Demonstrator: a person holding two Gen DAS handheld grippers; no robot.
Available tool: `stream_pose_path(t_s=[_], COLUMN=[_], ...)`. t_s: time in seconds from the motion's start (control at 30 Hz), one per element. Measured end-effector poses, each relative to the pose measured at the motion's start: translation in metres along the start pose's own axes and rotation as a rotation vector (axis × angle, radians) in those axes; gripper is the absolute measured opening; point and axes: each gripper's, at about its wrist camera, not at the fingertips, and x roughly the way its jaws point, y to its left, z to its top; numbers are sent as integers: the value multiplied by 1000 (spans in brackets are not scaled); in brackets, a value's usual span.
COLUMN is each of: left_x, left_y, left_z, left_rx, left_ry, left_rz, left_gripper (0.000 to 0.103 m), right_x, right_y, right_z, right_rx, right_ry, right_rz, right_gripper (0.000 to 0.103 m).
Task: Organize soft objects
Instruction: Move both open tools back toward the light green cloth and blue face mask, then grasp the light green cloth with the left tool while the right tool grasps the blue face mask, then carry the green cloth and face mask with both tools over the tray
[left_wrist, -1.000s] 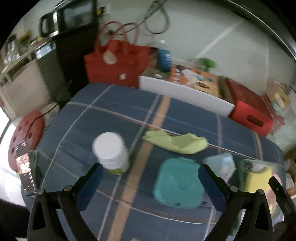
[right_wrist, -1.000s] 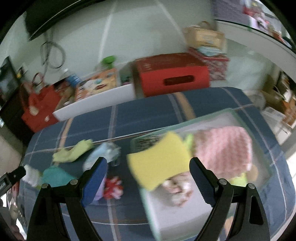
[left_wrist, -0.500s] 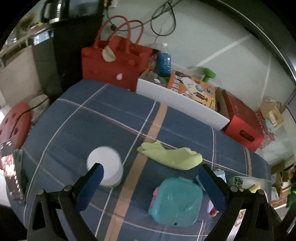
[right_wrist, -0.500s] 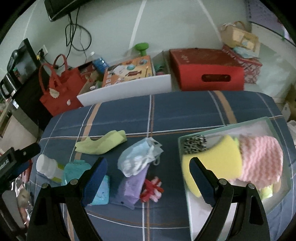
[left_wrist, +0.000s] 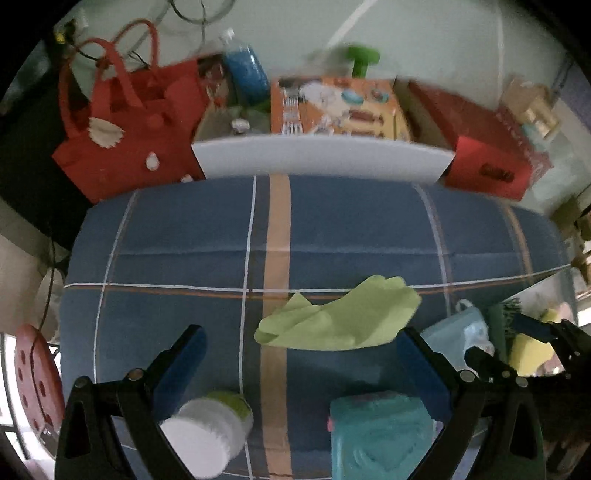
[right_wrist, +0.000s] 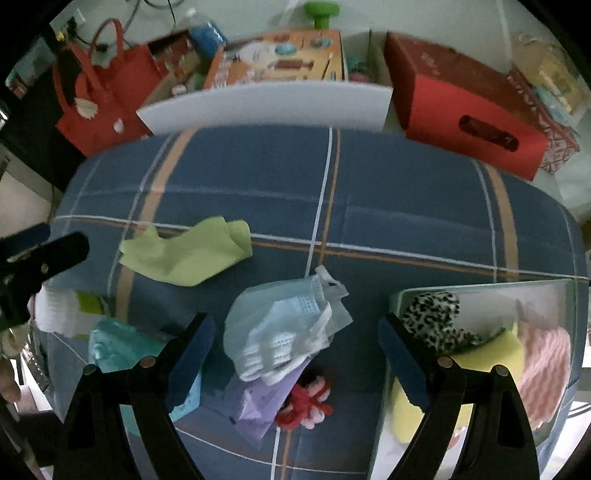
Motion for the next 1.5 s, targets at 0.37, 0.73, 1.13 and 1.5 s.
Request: stream_pose_path(t_s=[0.37,0.73,1.13,1.5], left_x=[90,119,109,87], left_y=[4,9,-10,-5], left_z=[16,11,16,1], left_rx=[-130,-179,-128,-155], left_ry=[277,349,309,224], left_rz=[1,29,3,-89], left_gripper=[103,101,62,11], right_x=[44,43,41,21], right_y=[2,1,-2,-7], right_z=[9,10,6,1], right_rx=[0,-44,-79,-79], right_ry=[131,89,64,9], right_rz=[41,27,18,18], right_gripper=[91,64,25,9])
